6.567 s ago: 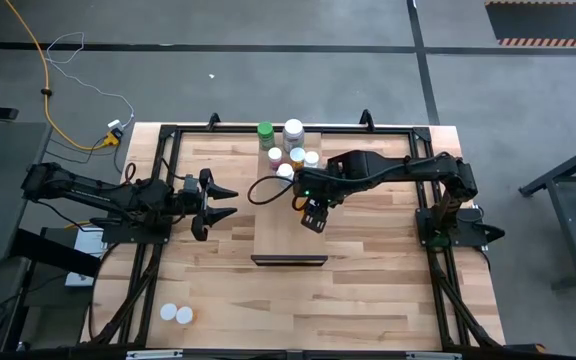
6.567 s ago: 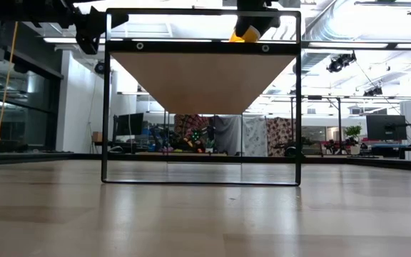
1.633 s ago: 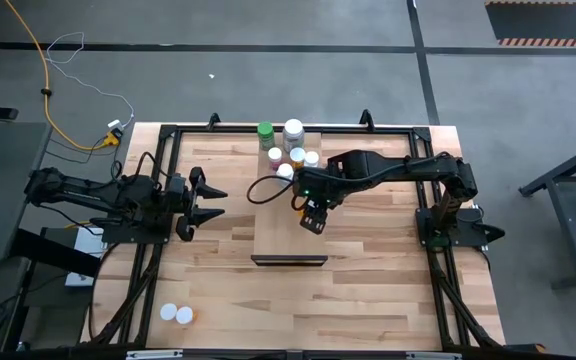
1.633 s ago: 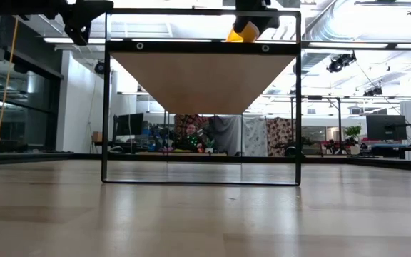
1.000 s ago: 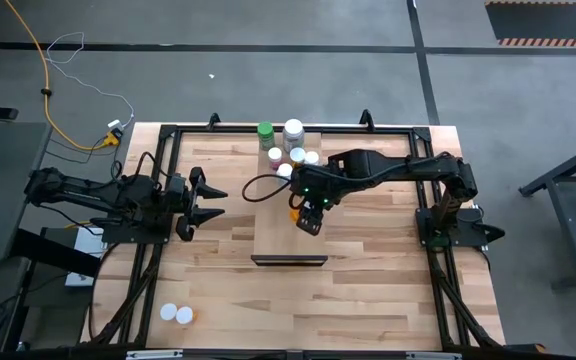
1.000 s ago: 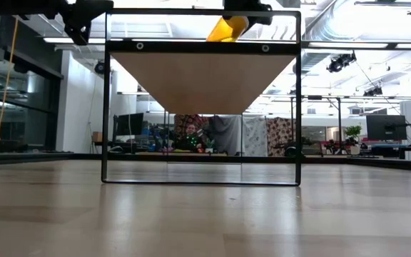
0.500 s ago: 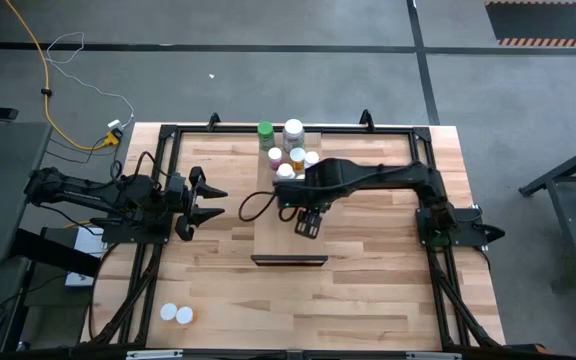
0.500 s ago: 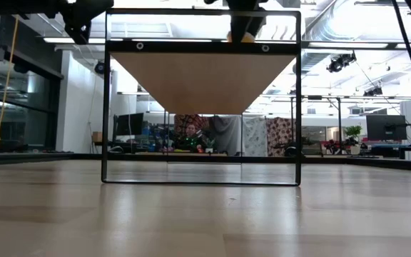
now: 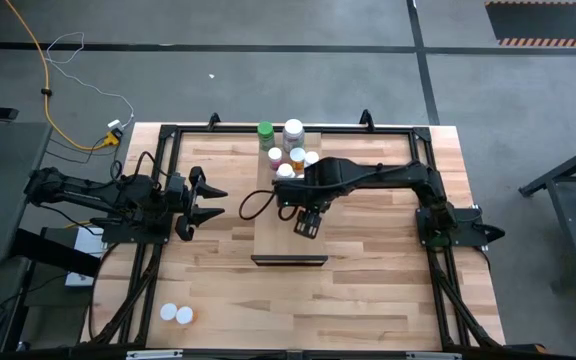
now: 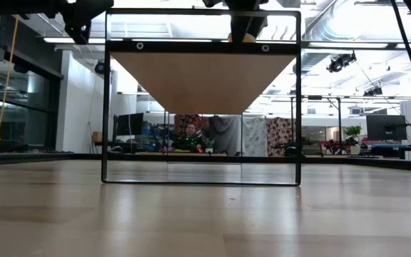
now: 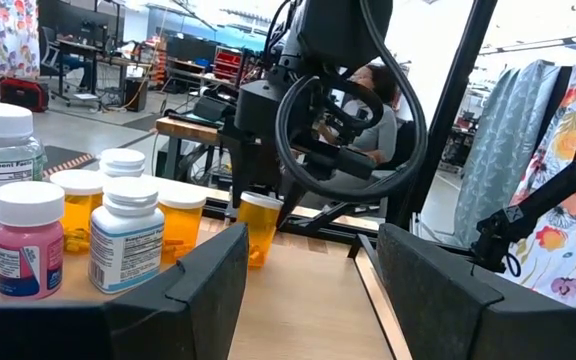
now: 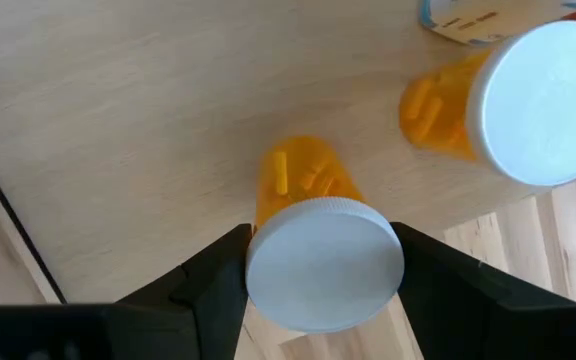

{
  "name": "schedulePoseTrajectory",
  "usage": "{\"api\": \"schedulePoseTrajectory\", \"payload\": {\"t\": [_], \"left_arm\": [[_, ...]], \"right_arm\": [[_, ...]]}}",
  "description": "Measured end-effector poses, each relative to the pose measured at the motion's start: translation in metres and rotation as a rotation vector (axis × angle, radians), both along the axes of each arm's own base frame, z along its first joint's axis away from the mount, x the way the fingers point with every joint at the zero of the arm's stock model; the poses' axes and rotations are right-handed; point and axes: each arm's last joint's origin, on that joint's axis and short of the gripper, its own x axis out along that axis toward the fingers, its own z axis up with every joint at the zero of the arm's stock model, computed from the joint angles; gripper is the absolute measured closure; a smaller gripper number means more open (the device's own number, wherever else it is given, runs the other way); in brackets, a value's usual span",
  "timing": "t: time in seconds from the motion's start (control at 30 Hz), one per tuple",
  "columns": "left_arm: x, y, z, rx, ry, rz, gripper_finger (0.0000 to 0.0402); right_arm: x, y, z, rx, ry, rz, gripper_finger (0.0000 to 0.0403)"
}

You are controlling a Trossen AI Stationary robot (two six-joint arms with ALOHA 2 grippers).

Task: Pick and place medicine bottles onto shelf by color
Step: Put the orange pill bottle on the shelf

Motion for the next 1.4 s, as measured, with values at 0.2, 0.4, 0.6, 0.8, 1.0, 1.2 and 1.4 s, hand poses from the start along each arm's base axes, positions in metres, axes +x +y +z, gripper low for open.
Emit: {"api": "schedulePoseTrajectory", "payload": {"t": [0.2,0.4,0.6,0.8,1.0,1.2,1.4], "left_arm": [[0.0,0.0,0.0,0.0,0.0,0.0,0.0188],[0.0,0.0,0.0,0.0,0.0,0.0,0.0188],[0.0,0.0,0.0,0.0,0.0,0.0,0.0188],[0.0,0.0,0.0,0.0,0.0,0.0,0.0188],[0.0,0.0,0.0,0.0,0.0,0.0,0.0188],[0.0,0.0,0.0,0.0,0.001,-0.001,0.0188],[0.0,0.0,0.0,0.0,0.001,-0.001,0.0188]], "right_arm": [[0.0,-0.001,0.0,0.022,0.002,-0.001,0.0183],[0.0,-0.001,0.0,0.021,0.001,-0.001,0.0182],[0.0,-0.001,0.0,0.021,0.001,-0.001,0.0175],[0.0,-0.004,0.0,0.021,0.001,-0.01,0.0147],[0.0,-0.009,0.001,0.019,0.0,-0.013,0.0123],[-0.02,-0.009,0.029,0.017,-0.076,0.016,0.0121],[-0.052,0.001,0.06,-0.064,-0.163,0.028,0.0121]]}}
